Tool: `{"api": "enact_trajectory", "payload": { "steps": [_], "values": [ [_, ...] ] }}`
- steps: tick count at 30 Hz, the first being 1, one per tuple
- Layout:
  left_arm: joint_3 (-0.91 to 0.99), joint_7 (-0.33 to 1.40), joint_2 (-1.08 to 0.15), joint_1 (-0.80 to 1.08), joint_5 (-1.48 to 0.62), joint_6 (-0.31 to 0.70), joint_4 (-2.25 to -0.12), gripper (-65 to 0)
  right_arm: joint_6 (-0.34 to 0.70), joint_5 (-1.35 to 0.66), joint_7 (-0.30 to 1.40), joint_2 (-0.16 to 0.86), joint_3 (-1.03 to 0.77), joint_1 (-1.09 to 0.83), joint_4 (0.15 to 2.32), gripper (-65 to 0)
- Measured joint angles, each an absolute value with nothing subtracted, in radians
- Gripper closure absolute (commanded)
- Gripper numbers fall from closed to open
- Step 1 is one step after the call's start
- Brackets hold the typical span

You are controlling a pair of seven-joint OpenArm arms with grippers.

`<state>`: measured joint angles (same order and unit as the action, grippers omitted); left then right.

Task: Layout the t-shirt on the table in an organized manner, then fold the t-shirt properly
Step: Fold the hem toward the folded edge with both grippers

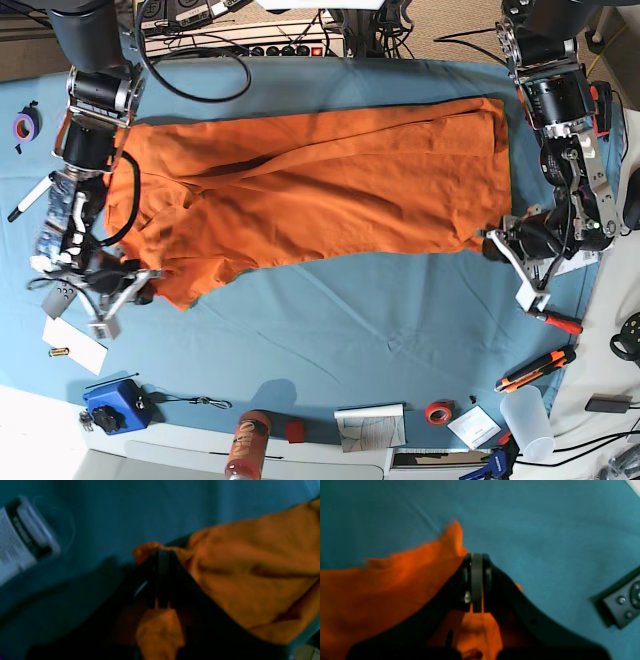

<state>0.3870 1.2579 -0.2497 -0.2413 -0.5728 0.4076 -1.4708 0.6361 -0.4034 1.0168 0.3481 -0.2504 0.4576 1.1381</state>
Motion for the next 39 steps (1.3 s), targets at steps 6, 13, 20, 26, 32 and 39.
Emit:
{"api": "enact_trajectory", "payload": {
  "steps": [6,13,20,26,32,39],
  "values": [
    [0.387,1.260,-0.250,-0.157,-0.569,0.373,-1.589,0.0,0.686,-0.529,1.099,0.349,-0.354,0.382,1.279,0.0],
    [0.440,1.263,-0.246,-0.015,-0.573,0.374,-1.767,0.0,0.686,-0.604,1.106,0.345,-0.384,0.213,1.439,0.0],
    [0.567,1.254,-0.249,0.089,-0.681,0.407,-1.866,0.0,0.686,-0.630,1.128,0.346,-0.474,0.115,1.541,0.0],
    [0.570,1.257,-0.219,0.142,-0.722,0.416,-1.866,0.0,0.686,-0.693,1.152,0.345,-0.517,0.040,1.545,0.0],
    [0.570,1.265,-0.216,0.159,-0.724,0.416,-1.890,0.0,0.698,-0.759,1.186,0.342,-0.620,-0.001,1.546,0.0],
    [0.570,1.267,-0.216,0.222,-0.727,0.416,-1.894,0.0,0.697,-0.776,1.227,0.343,-0.715,-0.019,1.546,0.0]
  ]
}}
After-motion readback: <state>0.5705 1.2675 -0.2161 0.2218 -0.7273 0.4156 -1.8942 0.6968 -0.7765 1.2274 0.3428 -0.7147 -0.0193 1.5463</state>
